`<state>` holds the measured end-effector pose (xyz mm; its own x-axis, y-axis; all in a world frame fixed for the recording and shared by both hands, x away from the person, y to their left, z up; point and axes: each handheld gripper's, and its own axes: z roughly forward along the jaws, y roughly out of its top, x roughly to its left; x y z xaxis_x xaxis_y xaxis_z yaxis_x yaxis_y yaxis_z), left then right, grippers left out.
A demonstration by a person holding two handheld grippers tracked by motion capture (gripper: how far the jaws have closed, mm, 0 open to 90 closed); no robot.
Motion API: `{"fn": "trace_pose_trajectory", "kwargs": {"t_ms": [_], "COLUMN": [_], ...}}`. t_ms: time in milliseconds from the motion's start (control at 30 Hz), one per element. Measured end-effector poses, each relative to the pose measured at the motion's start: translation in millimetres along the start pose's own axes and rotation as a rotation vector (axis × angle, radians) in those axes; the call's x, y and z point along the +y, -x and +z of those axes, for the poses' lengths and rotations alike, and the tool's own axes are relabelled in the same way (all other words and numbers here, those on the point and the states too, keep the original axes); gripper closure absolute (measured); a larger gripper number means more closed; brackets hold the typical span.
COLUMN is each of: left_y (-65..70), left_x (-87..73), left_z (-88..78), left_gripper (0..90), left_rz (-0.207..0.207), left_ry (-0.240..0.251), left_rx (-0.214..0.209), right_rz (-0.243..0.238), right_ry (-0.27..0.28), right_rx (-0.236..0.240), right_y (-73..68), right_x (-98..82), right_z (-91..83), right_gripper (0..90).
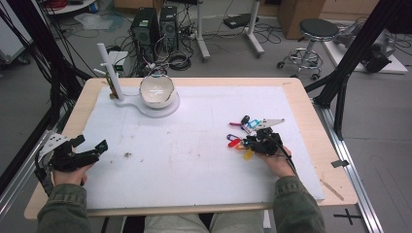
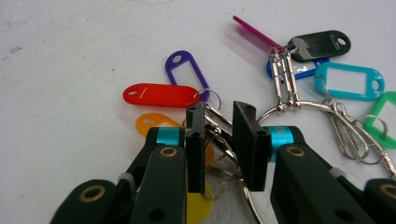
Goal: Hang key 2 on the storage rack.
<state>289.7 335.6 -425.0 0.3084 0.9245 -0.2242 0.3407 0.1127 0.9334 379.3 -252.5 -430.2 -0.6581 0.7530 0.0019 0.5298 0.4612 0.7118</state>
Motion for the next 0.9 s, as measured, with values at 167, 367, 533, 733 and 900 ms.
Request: {"fn": "trace_pose_trajectory", "kwargs": {"t_ms": [167,367,533,733,900], "left_y": [-0.4,-0.6,-0.5,-0.6,-1.0], "left_x": [0.1,0.1,0.2,0.2,0.2], "left_z": [-0.3,0.0,0.0,0.3,0.7], "left_gripper": [1.6,1.7,1.6,1.6,1.7], "left_rz": [-0.005,-0.002,-0.004,-0.005,-0.007], "left_ry": [0.003,0.002,0.003,0.006,0.007], "left_rx": [0.001,-0.001,-0.001,-0.006,-0.009], "right_rz": [0.001,0.032,0.041,0.066,0.079], "right_ry": [0.006,0.025,0.05,0.069,0.111], "right_rx": [-0.016,-0.011,-0.017,-0.012,-0.008], "right_y": [-0.6,1.3,4.0,5.4,5.3], "right_x": [0.9,1.3,1.5,1.9,5.6], "right_z": [-0.6,-4.0,-8.4,-12.0,-18.8], "right_gripper": [78.9,81.5,88.2,88.2,88.2]}}
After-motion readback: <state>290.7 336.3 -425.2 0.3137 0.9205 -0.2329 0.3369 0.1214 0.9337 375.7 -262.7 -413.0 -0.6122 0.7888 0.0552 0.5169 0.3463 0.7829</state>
